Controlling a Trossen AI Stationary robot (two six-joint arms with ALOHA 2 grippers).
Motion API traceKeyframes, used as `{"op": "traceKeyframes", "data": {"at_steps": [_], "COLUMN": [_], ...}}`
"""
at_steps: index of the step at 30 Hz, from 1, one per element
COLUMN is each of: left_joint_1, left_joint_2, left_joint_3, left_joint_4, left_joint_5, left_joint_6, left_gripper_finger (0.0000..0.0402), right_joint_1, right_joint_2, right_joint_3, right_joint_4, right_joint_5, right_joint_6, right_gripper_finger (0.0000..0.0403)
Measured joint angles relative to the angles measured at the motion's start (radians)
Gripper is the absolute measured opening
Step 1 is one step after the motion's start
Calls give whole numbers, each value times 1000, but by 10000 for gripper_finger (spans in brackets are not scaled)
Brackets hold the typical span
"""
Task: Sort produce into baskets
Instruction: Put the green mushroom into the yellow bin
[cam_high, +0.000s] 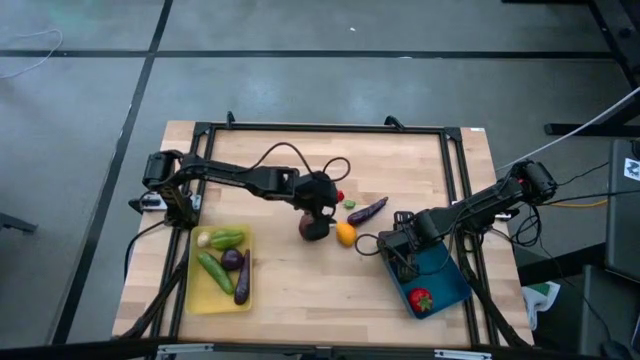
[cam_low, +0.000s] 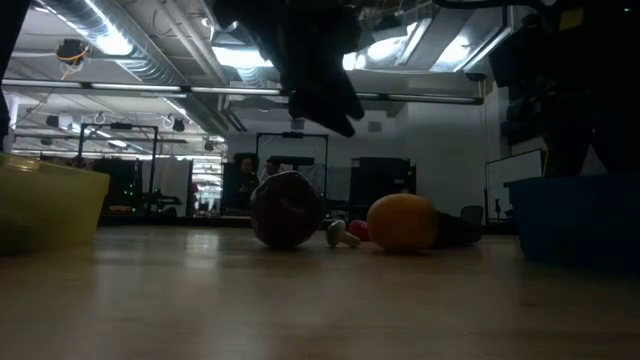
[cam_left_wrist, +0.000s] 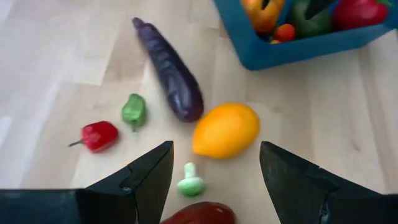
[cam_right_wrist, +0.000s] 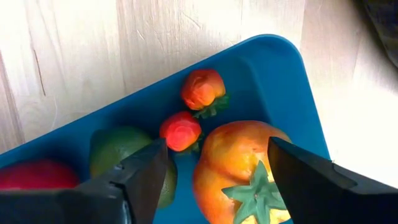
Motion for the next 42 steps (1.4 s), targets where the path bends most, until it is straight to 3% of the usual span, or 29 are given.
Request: {"op": "traceKeyframes", "data": {"at_steps": [8, 25, 42], "left_joint_1": [-15, -17, -23], "left_joint_2": [39, 204, 214], "left_joint_3": [4, 4, 3], "left_joint_4": [-6, 2, -135], "left_joint_5": [-42, -43, -43], "left_joint_6": [-38, -92, -133], "left_gripper_finger": [235, 235, 235], "right_joint_1": [0, 0, 0], "right_joint_2": [0, -2, -2], "right_joint_3": [7, 244, 298], "right_joint_4": [-14, -105, -106], "right_joint_5": [0, 0, 0], "right_joint_6": [0, -1, -2], "right_gripper_finger": [273, 273, 273]}}
